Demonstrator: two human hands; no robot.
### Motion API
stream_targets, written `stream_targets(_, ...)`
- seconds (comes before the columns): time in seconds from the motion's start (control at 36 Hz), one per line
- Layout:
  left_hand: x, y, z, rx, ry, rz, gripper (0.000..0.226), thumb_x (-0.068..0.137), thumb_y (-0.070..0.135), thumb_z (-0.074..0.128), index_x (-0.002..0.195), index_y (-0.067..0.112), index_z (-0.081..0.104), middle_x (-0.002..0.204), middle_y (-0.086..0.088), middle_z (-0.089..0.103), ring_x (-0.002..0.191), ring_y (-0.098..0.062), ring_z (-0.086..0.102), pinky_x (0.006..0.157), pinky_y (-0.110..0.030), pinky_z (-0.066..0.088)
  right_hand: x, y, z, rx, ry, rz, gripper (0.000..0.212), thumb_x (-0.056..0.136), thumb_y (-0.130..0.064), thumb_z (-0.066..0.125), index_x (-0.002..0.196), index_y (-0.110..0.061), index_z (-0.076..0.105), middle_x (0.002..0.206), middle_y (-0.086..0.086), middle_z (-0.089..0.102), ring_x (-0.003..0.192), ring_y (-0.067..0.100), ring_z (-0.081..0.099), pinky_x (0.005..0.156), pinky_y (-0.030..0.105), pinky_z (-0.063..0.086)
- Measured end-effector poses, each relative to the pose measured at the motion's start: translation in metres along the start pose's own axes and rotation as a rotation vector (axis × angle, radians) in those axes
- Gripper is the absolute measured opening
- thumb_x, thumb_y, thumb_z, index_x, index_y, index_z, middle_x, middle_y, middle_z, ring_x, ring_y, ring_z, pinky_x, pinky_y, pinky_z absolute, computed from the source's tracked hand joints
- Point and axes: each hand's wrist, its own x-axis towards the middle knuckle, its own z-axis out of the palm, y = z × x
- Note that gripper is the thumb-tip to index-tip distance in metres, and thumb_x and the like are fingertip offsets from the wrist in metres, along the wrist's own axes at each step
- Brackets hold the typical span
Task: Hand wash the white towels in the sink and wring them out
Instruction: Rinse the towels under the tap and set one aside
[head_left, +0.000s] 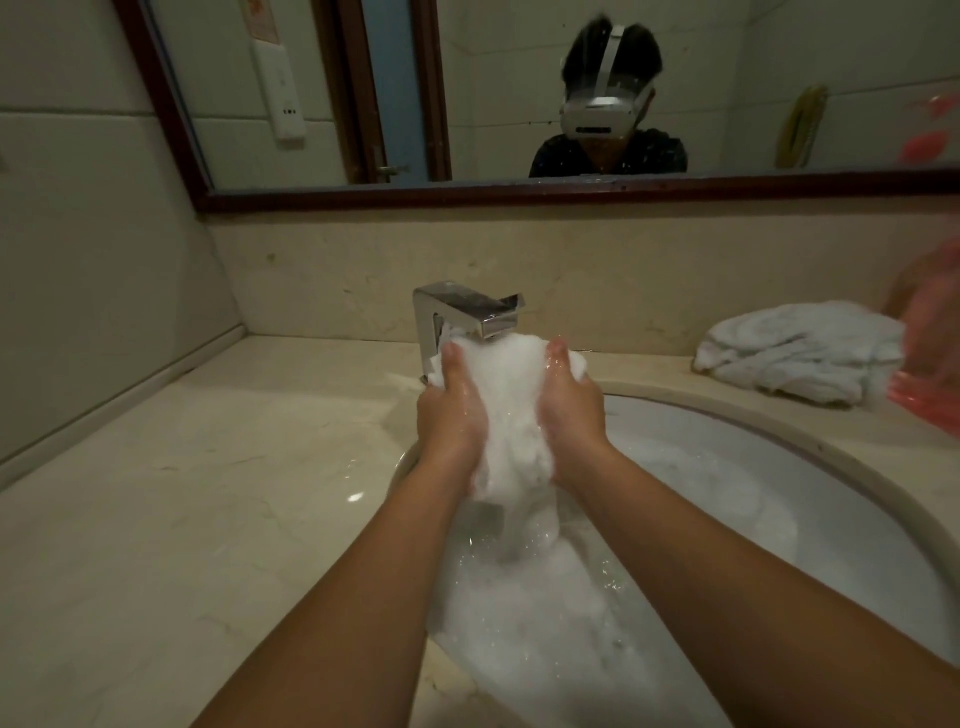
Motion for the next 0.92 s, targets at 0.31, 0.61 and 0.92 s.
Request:
stream_targets(0.31, 0.023, -0.012, -0.005, -0.348, -0.08, -0.155, 0.092, 0.066, 0.096, 0.063, 0.112, 0.016, 0.073, 0.113, -0.012, 0.078, 0.096, -0.03, 0.075, 0.086, -0.047, 0.062, 0.009, 0.011, -0.012, -0.039, -0.366, 0.175, 0.068, 0.085, -0.075, 0.071, 0.128, -0.022, 0.07, 0.117, 0.007, 0.078, 0.099, 0.026, 0.076, 0.084, 0.041, 0.062)
stream_targets(0.61, 0.011, -0.004, -0.002, -0.136, -0.284, -0.031, 0.097, 0.073, 0.096, 0.048, 0.129, 0.021, 0.072, 0.108, -0.002, 0.08, 0.094, -0.023, 0.077, 0.088, -0.037, 0.062, 0.024, 0.01, -0.01, 0.357, -0.247, -0.024, 0.028, 0.112, -0.023, 0.054, 0.134, -0.012, 0.066, 0.122, 0.018, 0.077, 0.108, 0.039, 0.077, 0.092, 0.059, 0.063)
stream_targets(0.92, 0.012, -0.011, 0.019, -0.244, -0.309, -0.184, 0.086, 0.079, 0.091, 0.057, 0.123, 0.019, 0.076, 0.107, -0.003, 0.082, 0.099, -0.026, 0.079, 0.1, -0.048, 0.06, 0.011, 0.007, -0.014, 0.461, -0.26, -0.149, 0.042, 0.108, -0.02, 0.064, 0.148, -0.02, 0.051, 0.13, 0.015, 0.074, 0.113, 0.034, 0.076, 0.095, 0.058, 0.062)
